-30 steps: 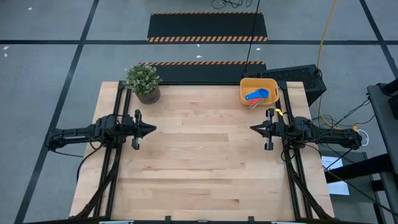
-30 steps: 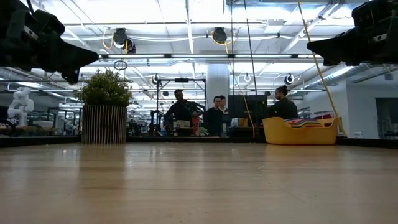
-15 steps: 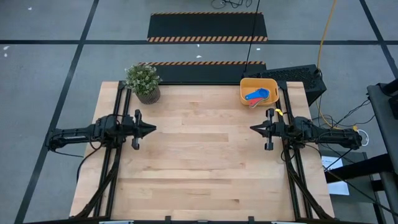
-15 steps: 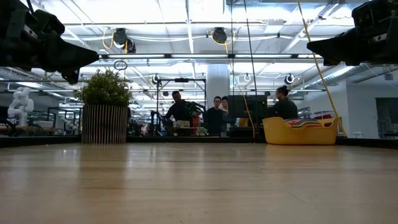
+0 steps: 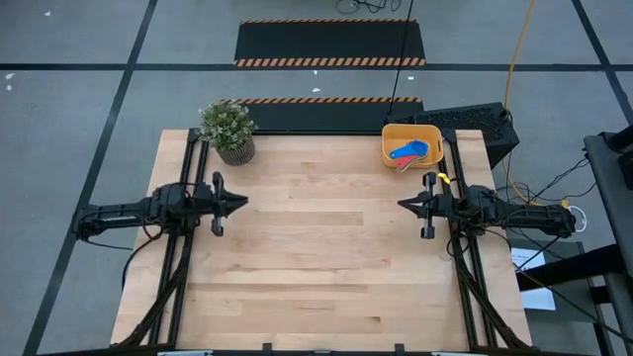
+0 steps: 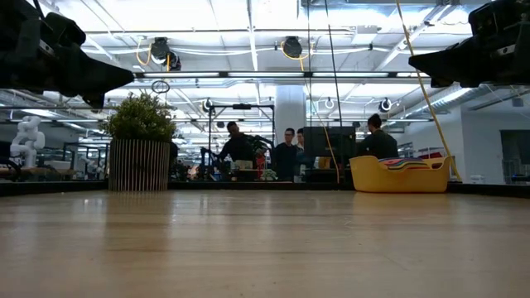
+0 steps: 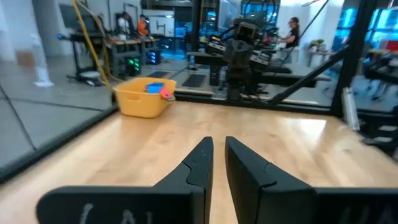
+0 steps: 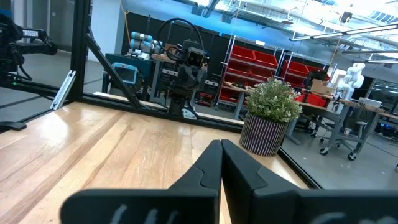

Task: Nest measuring cups in basket
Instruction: Return to Home Position

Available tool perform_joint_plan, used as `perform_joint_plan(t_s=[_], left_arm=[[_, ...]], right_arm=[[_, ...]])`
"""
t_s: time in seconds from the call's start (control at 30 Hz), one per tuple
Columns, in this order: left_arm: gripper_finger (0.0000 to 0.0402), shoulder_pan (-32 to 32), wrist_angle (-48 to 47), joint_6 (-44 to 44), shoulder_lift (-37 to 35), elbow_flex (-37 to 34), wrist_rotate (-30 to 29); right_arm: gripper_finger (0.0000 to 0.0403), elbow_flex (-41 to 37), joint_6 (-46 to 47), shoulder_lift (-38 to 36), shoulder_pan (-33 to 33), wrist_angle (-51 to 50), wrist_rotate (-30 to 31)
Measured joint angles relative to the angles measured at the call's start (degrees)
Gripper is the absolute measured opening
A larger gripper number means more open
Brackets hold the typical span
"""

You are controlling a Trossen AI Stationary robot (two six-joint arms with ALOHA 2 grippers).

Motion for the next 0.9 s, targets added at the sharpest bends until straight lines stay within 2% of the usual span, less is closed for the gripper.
perform_joint_plan(t_s=[0.2,0.9], left_arm=[[0.0047,0.00,0.17,4.60,-0.01,0.00,-1.72],[0.0047,0.00,0.04,4.35,-0.01,0.02,-1.78]], right_arm=[[0.0000,0.00,0.00,0.00,0.00,-0.01,0.00],[0.0000,0.00,0.00,0.02,-0.02,-0.01,0.01]])
